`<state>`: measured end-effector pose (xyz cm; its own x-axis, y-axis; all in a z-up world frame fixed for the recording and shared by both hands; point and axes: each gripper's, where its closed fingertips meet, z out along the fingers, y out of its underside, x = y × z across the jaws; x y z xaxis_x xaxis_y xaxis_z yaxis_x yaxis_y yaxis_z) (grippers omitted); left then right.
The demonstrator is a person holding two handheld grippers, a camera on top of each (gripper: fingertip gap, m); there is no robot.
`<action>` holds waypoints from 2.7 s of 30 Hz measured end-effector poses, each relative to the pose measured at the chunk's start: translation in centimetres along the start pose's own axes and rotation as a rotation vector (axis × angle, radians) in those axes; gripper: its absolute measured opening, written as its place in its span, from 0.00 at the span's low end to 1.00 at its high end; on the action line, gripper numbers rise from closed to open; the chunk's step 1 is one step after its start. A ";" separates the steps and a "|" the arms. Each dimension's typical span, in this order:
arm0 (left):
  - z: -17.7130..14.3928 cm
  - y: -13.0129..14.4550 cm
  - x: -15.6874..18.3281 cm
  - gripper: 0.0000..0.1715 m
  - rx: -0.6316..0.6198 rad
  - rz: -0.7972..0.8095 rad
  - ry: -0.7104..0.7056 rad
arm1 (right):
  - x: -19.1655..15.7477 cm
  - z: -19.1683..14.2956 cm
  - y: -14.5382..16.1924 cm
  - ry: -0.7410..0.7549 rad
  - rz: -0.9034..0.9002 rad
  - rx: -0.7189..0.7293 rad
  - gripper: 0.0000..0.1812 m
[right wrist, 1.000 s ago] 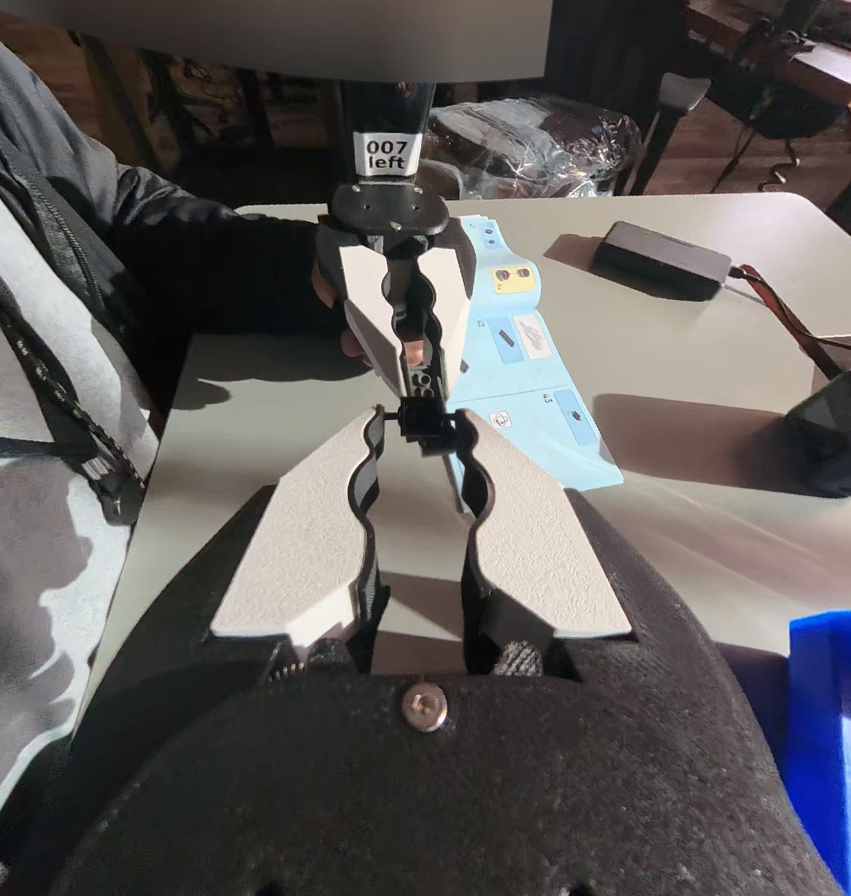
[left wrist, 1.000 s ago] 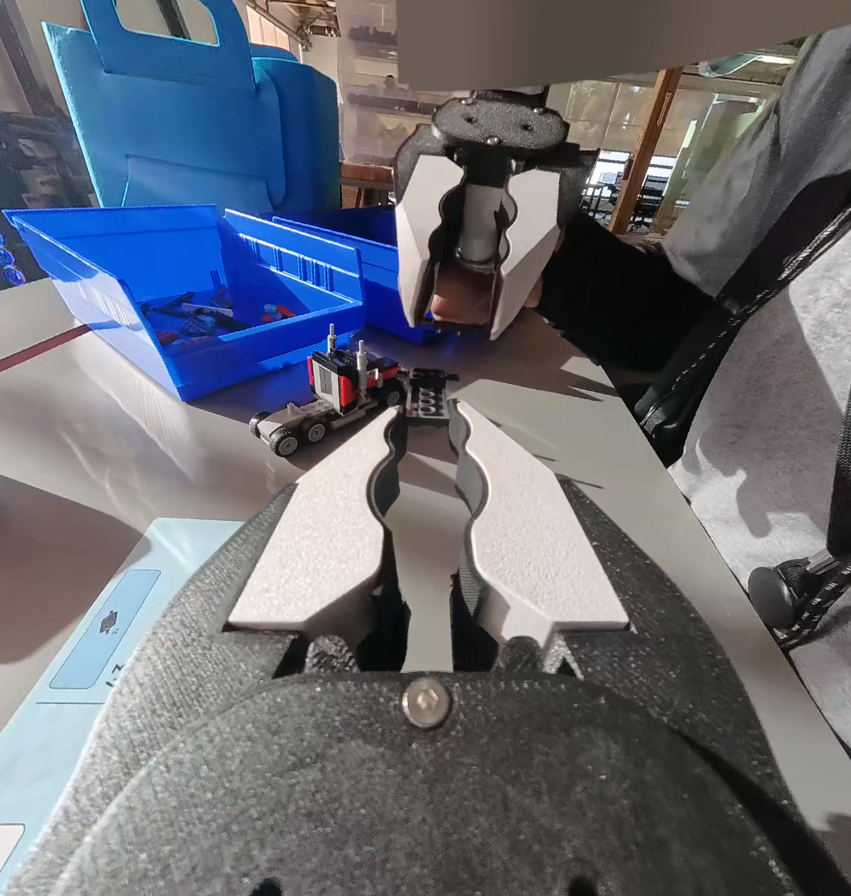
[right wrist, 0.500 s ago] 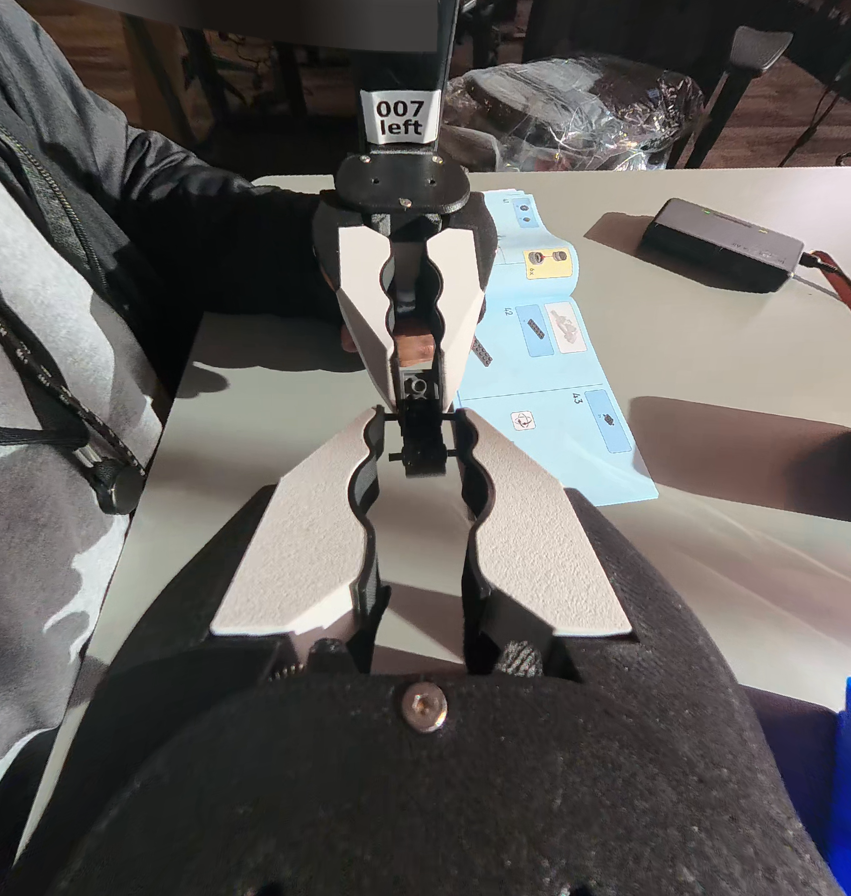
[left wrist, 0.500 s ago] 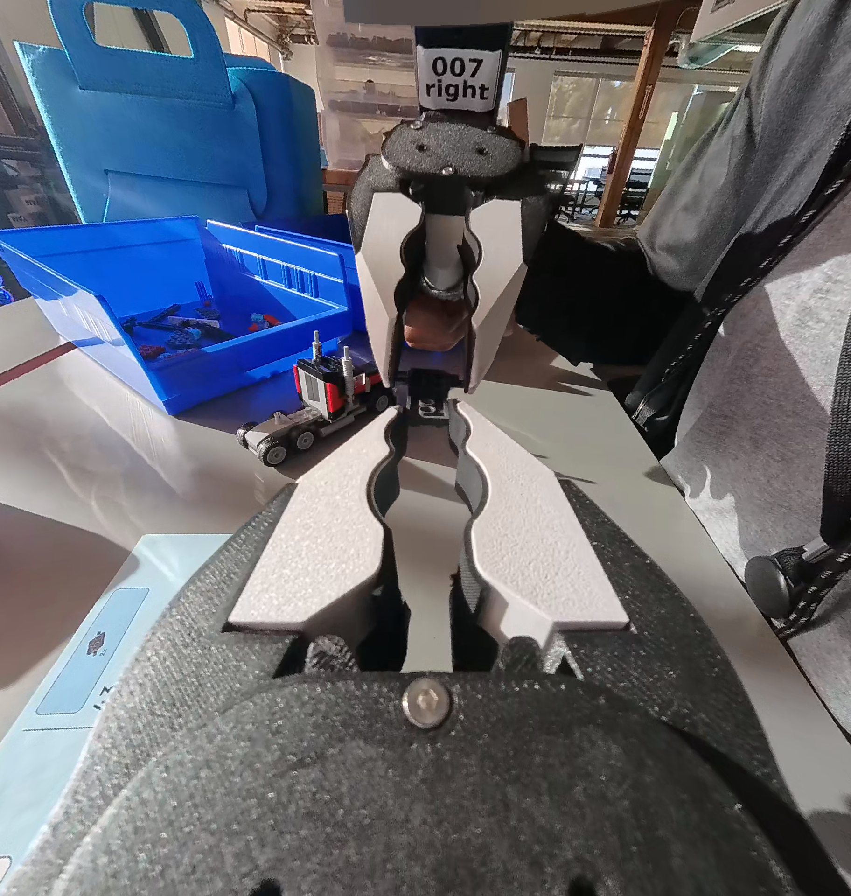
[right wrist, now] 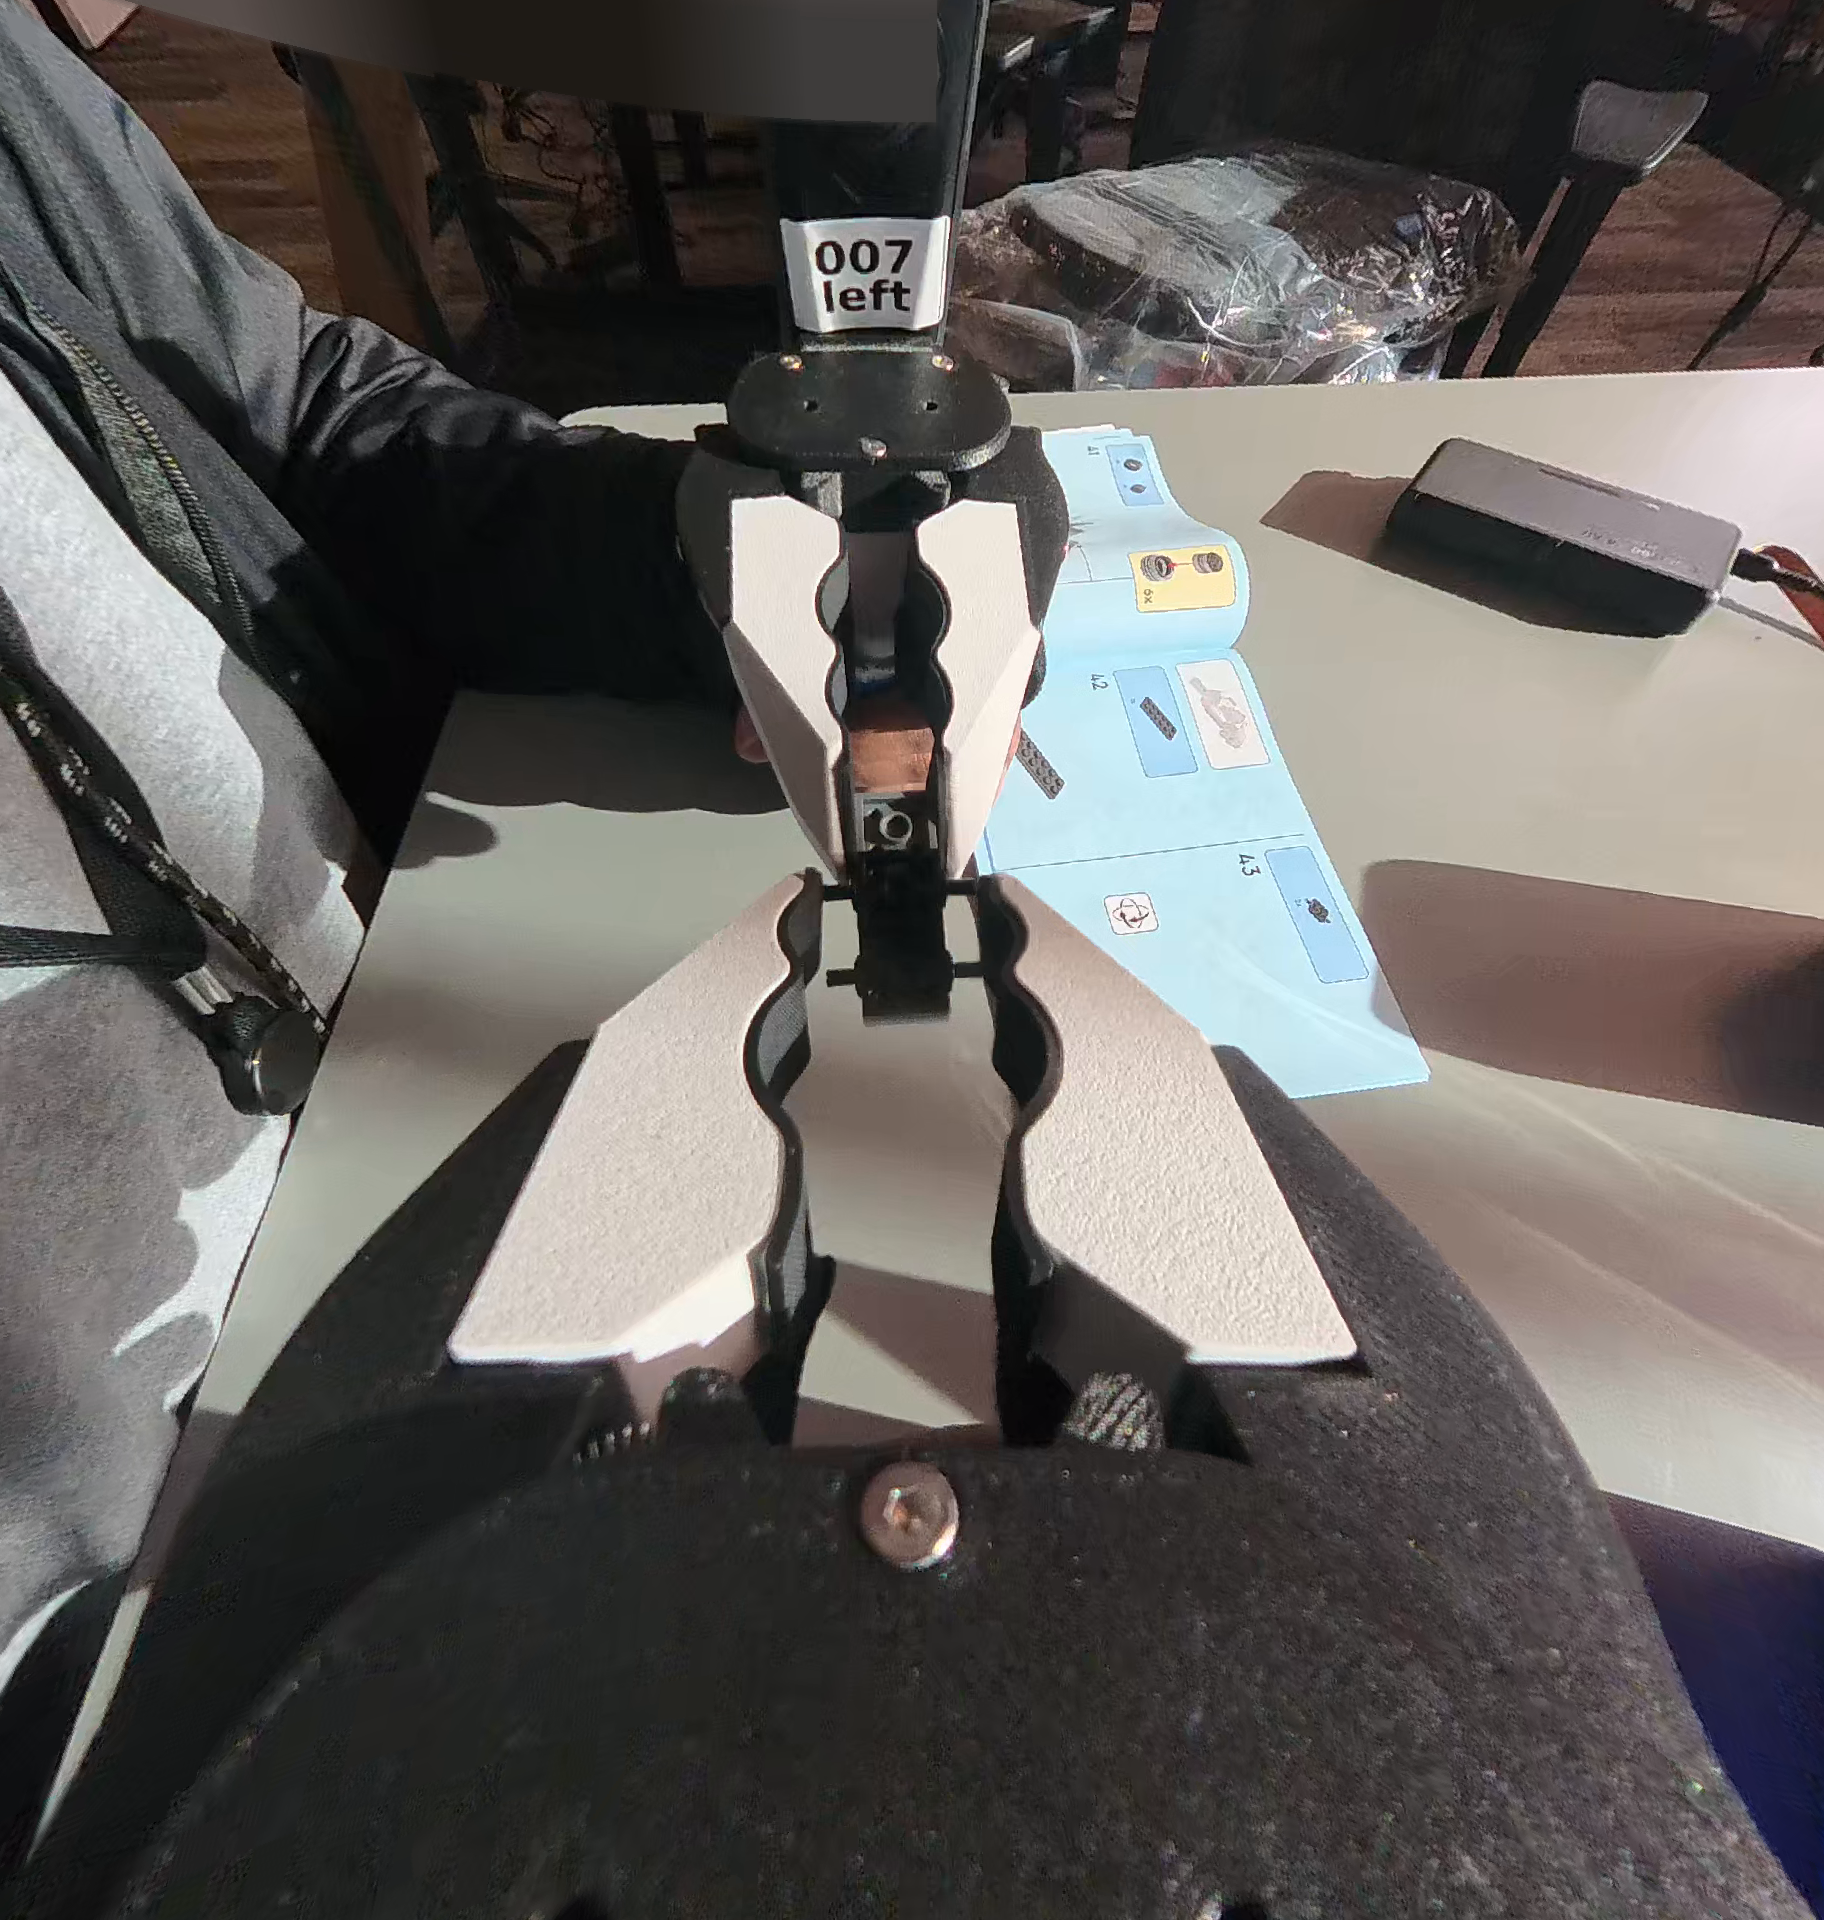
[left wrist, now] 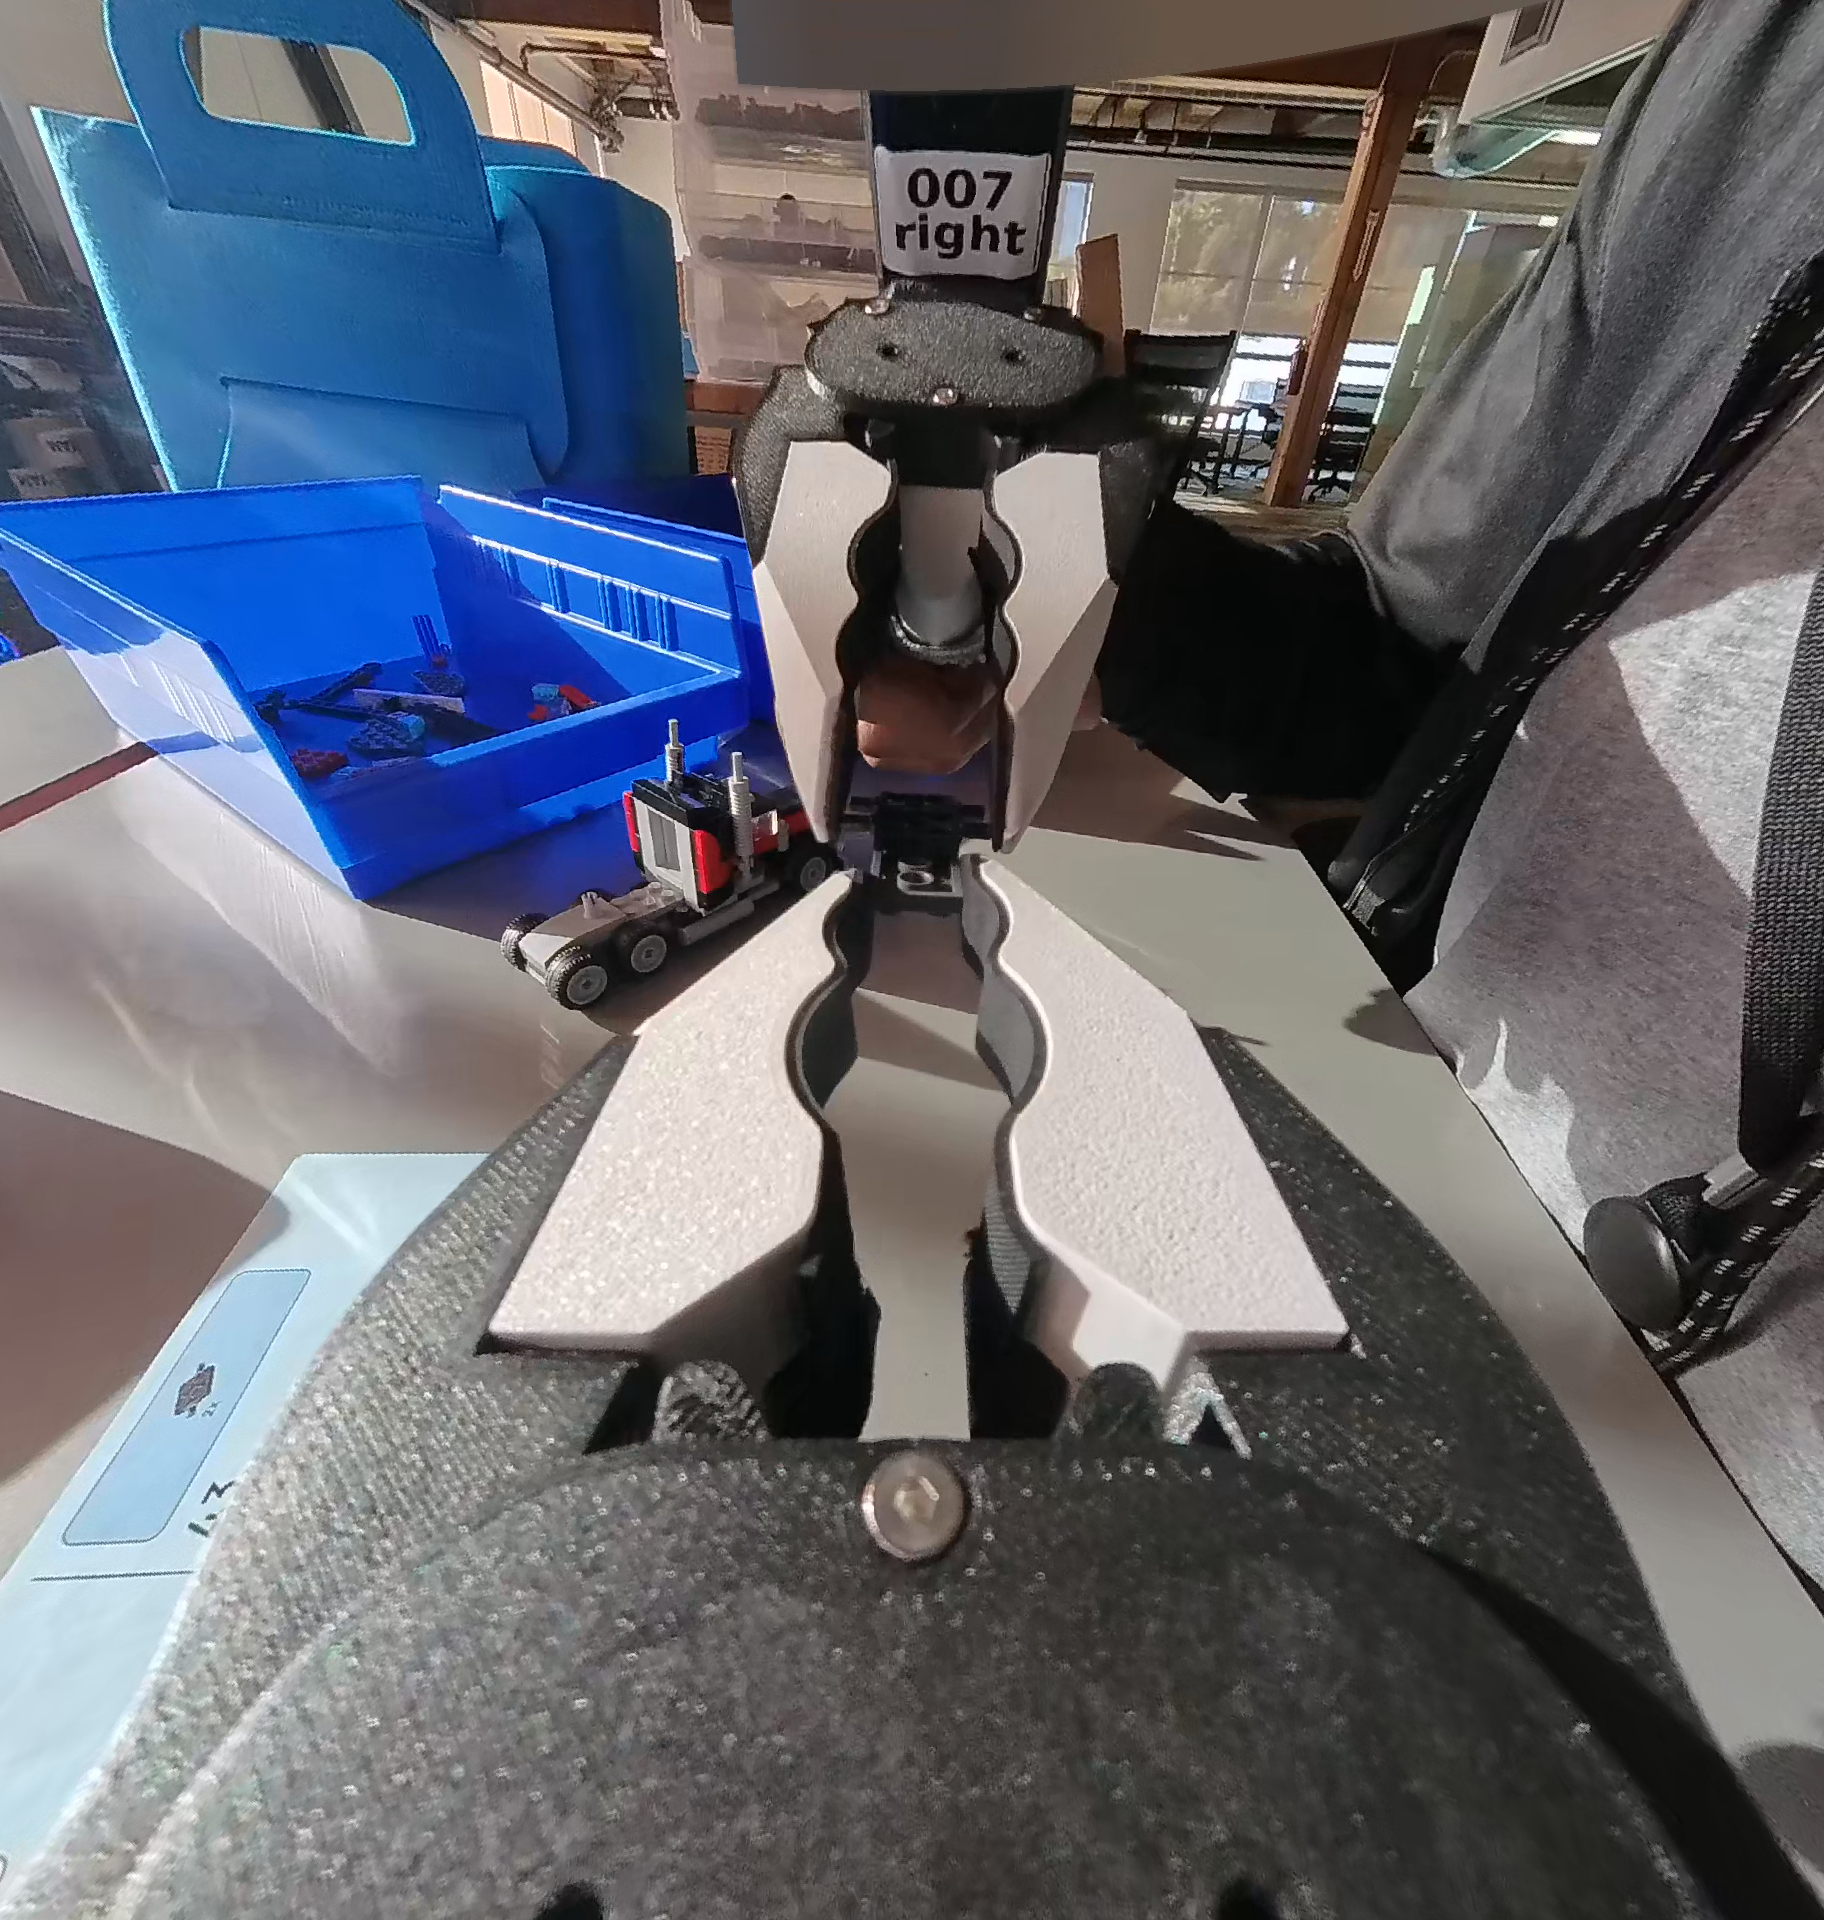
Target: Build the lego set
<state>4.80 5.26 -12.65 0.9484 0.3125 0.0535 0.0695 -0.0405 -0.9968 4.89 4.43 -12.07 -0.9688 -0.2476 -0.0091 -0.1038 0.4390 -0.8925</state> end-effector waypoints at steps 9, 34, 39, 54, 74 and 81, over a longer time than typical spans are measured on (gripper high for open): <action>-0.1 -0.1 -0.1 0.10 0.010 -0.006 -0.002 | 0.9 -1.2 0.1 0.043 0.279 0.092 0.25; -0.1 -0.7 1.3 0.10 0.040 0.158 0.016 | -1.0 -0.4 -0.3 -0.244 1.025 0.449 0.07; 0.0 -0.7 1.3 0.10 0.042 0.164 0.013 | -1.1 -0.7 -0.9 -0.204 0.892 0.458 0.05; -0.5 -2.0 1.7 0.16 0.126 -0.208 0.174 | -1.3 -0.4 -1.9 0.010 0.432 0.372 0.06; -0.7 -2.7 2.3 0.06 0.166 -0.144 0.196 | -2.2 -0.4 -2.7 0.063 0.172 0.365 0.06; -0.6 -2.6 2.2 0.06 0.153 -0.057 0.152 | -2.0 -0.5 -2.6 0.050 0.196 0.368 0.07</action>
<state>6.92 5.48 -9.94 0.9808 0.1627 0.1071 0.0880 0.1209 -0.9888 7.00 4.25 -9.50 -0.9728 -0.1442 -0.1815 0.1626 0.1334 -0.9776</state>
